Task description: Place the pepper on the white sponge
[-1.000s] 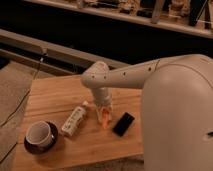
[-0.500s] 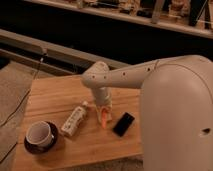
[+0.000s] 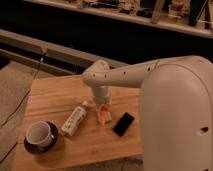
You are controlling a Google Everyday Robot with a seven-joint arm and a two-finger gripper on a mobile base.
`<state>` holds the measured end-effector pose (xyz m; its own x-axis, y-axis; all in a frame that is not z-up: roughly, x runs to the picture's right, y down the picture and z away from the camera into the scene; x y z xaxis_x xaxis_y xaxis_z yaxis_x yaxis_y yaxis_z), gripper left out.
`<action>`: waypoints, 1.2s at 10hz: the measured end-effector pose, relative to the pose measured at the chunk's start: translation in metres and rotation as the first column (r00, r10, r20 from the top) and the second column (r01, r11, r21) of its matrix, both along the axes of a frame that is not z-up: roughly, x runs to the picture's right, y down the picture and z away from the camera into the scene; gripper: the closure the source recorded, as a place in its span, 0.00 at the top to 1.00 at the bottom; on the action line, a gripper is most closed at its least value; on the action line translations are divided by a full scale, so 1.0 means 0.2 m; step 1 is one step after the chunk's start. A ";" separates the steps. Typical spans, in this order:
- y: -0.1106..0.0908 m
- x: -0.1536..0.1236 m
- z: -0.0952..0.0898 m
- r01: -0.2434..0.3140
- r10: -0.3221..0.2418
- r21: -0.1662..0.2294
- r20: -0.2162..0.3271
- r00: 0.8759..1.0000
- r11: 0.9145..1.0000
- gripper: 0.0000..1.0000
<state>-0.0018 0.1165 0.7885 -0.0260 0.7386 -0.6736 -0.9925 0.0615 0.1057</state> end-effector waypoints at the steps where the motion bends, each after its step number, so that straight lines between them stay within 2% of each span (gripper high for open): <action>1: 0.00 0.00 0.00 -0.002 0.002 -0.001 0.002 1.000 1.000 0.29; 2: 0.00 0.00 0.00 -0.004 0.004 -0.002 0.003 1.000 1.000 0.38; 3: 0.00 0.01 0.00 -0.007 0.007 -0.004 0.004 1.000 1.000 0.53; 6: 0.01 0.01 0.01 -0.009 0.009 -0.007 0.004 1.000 1.000 0.78; 12: 0.02 0.01 0.02 -0.008 0.008 -0.011 0.005 1.000 1.000 0.80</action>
<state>-0.0001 0.1206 0.7916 -0.0280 0.7310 -0.6818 -0.9935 0.0549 0.0997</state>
